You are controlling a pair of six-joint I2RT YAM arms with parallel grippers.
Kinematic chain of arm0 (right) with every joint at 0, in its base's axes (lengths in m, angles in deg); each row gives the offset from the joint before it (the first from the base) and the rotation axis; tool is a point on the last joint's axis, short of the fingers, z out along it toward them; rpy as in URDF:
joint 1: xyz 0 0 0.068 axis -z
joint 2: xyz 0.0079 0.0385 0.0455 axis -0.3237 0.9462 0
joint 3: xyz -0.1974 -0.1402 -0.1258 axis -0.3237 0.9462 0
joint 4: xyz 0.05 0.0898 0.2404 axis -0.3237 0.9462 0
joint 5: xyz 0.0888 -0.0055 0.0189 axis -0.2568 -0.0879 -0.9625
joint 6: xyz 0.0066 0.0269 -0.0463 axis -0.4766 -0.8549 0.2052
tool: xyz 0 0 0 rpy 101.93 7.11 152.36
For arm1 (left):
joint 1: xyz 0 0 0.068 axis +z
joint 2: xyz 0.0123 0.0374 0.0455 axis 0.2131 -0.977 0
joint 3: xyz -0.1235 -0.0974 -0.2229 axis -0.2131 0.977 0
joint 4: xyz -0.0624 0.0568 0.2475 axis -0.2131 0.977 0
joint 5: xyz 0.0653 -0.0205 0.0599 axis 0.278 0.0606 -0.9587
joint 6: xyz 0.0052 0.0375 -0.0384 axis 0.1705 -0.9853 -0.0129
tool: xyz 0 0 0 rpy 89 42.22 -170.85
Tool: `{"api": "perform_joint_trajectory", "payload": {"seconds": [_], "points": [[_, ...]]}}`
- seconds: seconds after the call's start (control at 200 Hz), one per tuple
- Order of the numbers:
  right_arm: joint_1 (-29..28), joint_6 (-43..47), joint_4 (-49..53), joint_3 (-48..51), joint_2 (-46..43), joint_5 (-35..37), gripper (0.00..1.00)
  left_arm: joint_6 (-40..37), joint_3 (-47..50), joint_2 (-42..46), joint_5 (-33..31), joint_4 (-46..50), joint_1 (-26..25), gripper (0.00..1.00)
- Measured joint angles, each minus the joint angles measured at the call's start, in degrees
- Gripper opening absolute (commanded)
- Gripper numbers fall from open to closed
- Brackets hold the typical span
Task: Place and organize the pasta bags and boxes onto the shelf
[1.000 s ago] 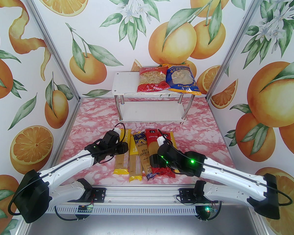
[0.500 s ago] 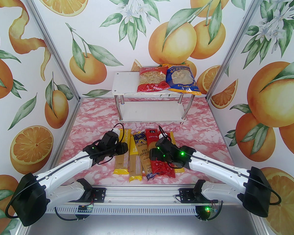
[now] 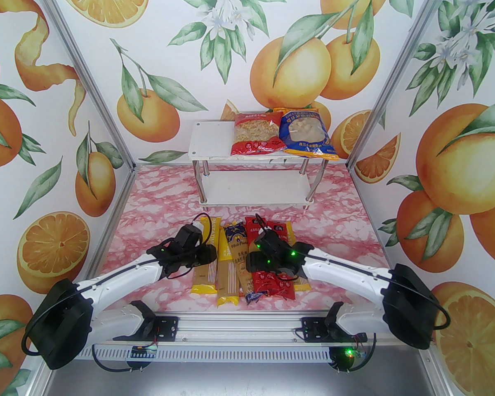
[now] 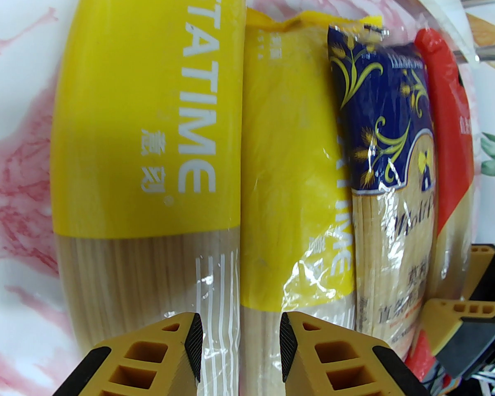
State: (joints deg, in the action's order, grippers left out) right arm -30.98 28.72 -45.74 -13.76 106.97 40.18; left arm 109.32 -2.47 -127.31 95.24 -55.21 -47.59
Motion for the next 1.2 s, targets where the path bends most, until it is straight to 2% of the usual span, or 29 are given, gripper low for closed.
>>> {"api": "perform_joint_trajectory", "payload": {"seconds": [0.4,0.891,1.196], "points": [[-6.36,1.01,0.31,-11.85,13.6,-2.51,0.77,0.15,0.04,-1.64,1.18,-2.01,1.57,0.37],[-7.5,1.33,-2.38,-18.84,22.01,-9.53,0.77,-0.66,1.42,1.6,1.29,-1.29,5.6,0.39],[-8.0,0.68,-4.09,-21.24,25.51,-11.98,0.87,-1.97,1.42,4.59,1.18,1.18,6.4,0.4]]}}
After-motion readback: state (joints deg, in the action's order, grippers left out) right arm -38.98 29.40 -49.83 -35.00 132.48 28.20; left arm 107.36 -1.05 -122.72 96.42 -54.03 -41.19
